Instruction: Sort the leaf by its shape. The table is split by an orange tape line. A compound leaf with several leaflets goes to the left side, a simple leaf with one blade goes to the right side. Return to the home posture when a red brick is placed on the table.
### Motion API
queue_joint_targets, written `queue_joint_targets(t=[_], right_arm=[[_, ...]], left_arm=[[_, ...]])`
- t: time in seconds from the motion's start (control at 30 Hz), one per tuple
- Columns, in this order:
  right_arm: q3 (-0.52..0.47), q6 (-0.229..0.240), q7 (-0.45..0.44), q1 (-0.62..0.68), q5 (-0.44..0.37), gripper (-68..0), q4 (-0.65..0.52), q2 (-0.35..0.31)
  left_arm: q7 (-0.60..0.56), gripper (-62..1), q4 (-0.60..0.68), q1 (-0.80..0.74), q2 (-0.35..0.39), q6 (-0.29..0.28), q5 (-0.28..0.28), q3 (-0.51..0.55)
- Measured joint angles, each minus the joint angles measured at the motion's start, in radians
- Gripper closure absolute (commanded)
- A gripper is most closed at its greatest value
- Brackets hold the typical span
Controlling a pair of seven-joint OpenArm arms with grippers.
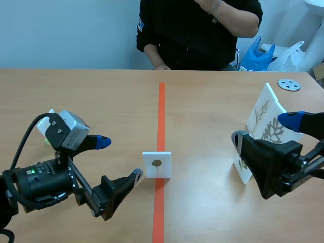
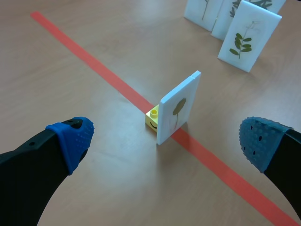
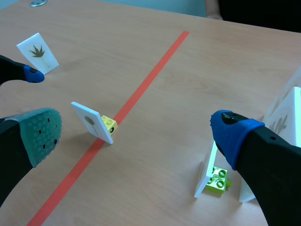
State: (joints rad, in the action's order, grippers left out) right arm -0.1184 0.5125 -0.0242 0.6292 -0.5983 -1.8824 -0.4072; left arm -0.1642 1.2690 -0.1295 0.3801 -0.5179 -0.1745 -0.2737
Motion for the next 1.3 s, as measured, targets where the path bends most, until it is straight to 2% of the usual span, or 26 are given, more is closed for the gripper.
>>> queue_joint_targets(t=[0.07, 0.2, 0.33, 0.47, 0.57, 0.67, 0.8, 0.93, 1.03, 1.3], right_arm=[[0.000, 0.000, 0.000, 0.000, 0.011, -67.9, 0.000, 0.001], [0.000, 0.000, 0.000, 0.000, 0.026, -67.9, 0.000, 0.003], [0.000, 0.000, 0.000, 0.000, 0.026, -67.9, 0.000, 0.003], [0.000, 0.000, 0.000, 0.000, 0.026, -67.9, 0.000, 0.003], [0.000, 0.000, 0.000, 0.000, 0.026, -67.9, 0.000, 0.003], [0.000, -0.002, 0.000, 0.000, 0.026, -67.9, 0.000, 0.003], [0.000, -0.003, 0.000, 0.000, 0.026, -67.9, 0.000, 0.003], [0.000, -0.003, 0.000, 0.000, 0.026, -67.9, 0.000, 0.003], [0.000, -0.003, 0.000, 0.000, 0.027, -67.9, 0.000, 0.003], [0.000, -0.003, 0.000, 0.000, 0.026, -67.9, 0.000, 0.003]], left_arm=[[-0.035, -62.3, -0.048, 0.039, 0.000, 0.000, 0.006, -0.045], [-0.113, -62.3, -0.137, 0.122, 0.000, -0.003, 0.097, -0.125], [-0.185, -62.3, -0.225, 0.210, 0.000, -0.003, 0.132, -0.203], [-0.214, -62.3, -0.299, 0.281, 0.000, -0.002, 0.135, -0.285], [-0.246, -62.3, -0.336, 0.311, -0.001, 0.000, 0.168, -0.325], [-0.252, -62.3, -0.369, 0.328, -0.010, 0.003, 0.171, -0.360], [-0.275, -62.3, -0.425, 0.341, -0.049, 0.037, 0.175, -0.399], [-0.277, -62.3, -0.481, 0.358, -0.101, 0.075, 0.212, -0.425], [-0.278, -62.3, -0.511, 0.373, -0.124, 0.084, 0.212, -0.436], [-0.282, -61.1, -0.557, 0.418, -0.128, 0.134, 0.211, -0.438]])
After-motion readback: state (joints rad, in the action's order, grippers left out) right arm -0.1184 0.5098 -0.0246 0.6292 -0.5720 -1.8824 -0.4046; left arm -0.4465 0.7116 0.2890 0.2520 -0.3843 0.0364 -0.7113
